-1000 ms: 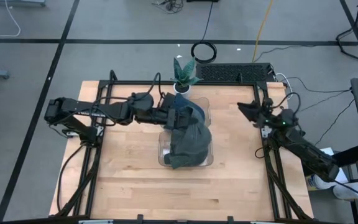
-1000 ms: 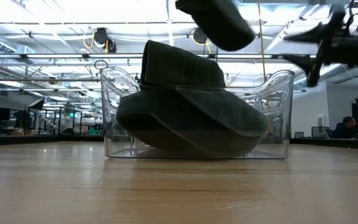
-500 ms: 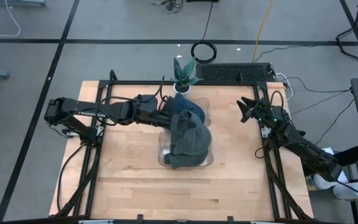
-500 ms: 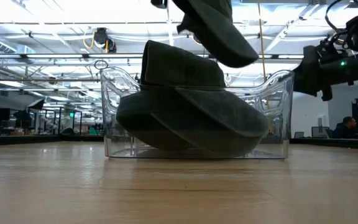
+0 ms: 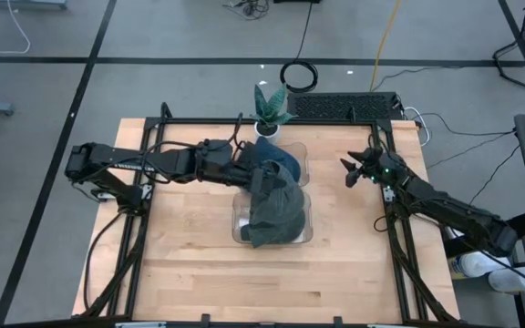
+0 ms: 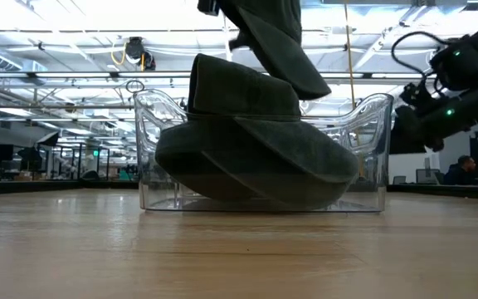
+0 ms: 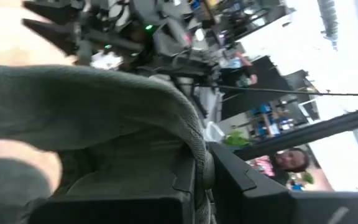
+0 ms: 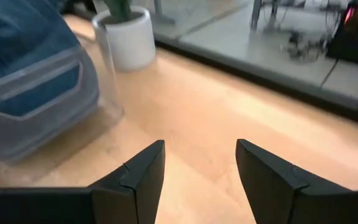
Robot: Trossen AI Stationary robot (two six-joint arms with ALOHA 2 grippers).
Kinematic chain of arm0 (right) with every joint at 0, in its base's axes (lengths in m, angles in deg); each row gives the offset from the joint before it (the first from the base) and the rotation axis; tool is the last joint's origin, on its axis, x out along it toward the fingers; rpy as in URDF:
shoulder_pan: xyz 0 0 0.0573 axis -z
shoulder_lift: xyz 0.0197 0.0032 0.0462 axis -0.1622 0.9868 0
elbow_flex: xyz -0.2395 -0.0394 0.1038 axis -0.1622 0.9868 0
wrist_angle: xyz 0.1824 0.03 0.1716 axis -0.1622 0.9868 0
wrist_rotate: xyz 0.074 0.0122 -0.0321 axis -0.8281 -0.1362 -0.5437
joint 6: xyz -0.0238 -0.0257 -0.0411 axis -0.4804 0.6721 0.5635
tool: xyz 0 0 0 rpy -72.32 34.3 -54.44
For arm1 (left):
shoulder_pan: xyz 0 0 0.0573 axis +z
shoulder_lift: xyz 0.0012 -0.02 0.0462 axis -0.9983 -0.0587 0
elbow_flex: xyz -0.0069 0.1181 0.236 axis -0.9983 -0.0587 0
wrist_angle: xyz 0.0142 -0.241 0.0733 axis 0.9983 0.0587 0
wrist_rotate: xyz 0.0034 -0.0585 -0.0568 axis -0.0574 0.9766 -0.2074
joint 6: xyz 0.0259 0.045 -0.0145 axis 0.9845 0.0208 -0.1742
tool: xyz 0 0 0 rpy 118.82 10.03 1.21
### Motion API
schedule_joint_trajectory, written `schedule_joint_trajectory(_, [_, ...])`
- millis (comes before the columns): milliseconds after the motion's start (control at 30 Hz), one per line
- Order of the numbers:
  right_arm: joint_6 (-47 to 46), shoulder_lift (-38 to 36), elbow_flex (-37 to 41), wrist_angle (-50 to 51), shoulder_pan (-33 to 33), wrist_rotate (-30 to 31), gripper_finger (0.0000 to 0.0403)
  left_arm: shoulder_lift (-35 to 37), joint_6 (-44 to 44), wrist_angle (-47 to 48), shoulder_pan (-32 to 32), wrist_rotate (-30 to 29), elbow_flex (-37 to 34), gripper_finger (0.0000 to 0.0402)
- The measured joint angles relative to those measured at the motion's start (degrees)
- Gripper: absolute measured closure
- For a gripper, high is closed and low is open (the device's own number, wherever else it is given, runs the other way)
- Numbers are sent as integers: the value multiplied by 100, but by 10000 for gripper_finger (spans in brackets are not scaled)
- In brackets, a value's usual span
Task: Pick & Place hat
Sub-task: Put the black cap into the bottom transparent bin
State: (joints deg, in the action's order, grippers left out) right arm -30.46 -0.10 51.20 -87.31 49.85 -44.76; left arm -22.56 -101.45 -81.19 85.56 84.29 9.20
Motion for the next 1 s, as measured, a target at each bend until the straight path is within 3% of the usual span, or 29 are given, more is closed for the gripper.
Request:
schedule_joint_trajectory(200, [-289, 459, 7, -59, 0, -8, 216, 0, -54, 493, -1, -95, 0, 374])
schedule_joint_trajectory(367, [-275, 495, 7, -145, 0, -6, 216, 0, -88, 451, -198, -800, -2, 374])
schedule_joint_trajectory(667, [-280, 497, 7, -183, 0, -5, 216, -342, -647, -761, -795, -1820, -490, 374])
schedule_joint_trajectory(1000, [-280, 499, 9, -398, -9, -7, 216, -1123, -1037, -1172, -1281, -2630, -538, 374])
